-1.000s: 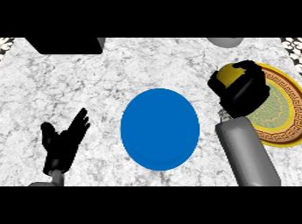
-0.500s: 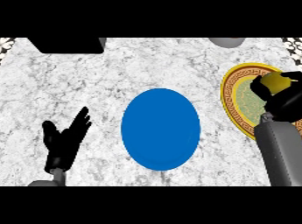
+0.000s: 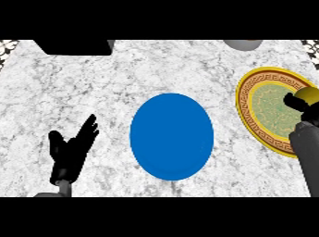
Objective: Pick the lemon from the plate and place it in the plate
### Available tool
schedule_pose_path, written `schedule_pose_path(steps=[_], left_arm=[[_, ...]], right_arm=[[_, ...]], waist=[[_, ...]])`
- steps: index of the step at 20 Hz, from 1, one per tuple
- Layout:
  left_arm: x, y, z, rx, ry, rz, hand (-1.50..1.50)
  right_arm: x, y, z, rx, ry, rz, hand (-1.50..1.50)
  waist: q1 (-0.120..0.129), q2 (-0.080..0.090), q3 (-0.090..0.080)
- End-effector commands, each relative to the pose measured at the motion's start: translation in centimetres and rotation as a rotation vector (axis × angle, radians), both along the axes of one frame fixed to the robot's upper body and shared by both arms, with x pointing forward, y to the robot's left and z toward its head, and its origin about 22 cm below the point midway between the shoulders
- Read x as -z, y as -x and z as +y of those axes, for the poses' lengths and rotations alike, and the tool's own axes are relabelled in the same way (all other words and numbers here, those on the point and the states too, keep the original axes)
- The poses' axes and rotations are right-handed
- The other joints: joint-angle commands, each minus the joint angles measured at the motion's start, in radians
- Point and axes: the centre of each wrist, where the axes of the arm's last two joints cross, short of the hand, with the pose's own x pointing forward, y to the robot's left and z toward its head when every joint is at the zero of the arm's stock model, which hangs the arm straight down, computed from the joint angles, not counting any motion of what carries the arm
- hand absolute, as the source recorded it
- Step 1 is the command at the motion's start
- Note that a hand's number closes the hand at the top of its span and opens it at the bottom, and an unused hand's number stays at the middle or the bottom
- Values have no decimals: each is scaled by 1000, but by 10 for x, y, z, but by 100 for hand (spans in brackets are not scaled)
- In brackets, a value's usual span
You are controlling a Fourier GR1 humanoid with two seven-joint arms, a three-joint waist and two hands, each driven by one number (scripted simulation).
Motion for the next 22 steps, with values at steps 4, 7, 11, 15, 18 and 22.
schedule_pose_path(steps=[4,7,11,15,18,22], left_arm=[[1,3,1,7,0,-5,0],[-9,-1,-4,-12,9,-13,0],[1,-4,5,-8,15,11,0],[-7,-8,-8,-13,9,6,0],[-14,8,11,-27,6,18,0],[2,6,16,-10,21,12,0]], right_arm=[[21,9,-26,-100,-167,67,-150],[25,19,-32,-183,-142,-26,-150],[4,10,-35,-202,-105,-239,-150],[11,23,-41,-175,-125,-374,-150],[21,47,-65,-159,-164,-424,-150],[19,58,-61,-246,-273,-474,-150]], waist=[[17,6,3],[5,2,4],[-3,3,3],[-11,-3,1],[-11,-7,0],[-19,-9,-2]])
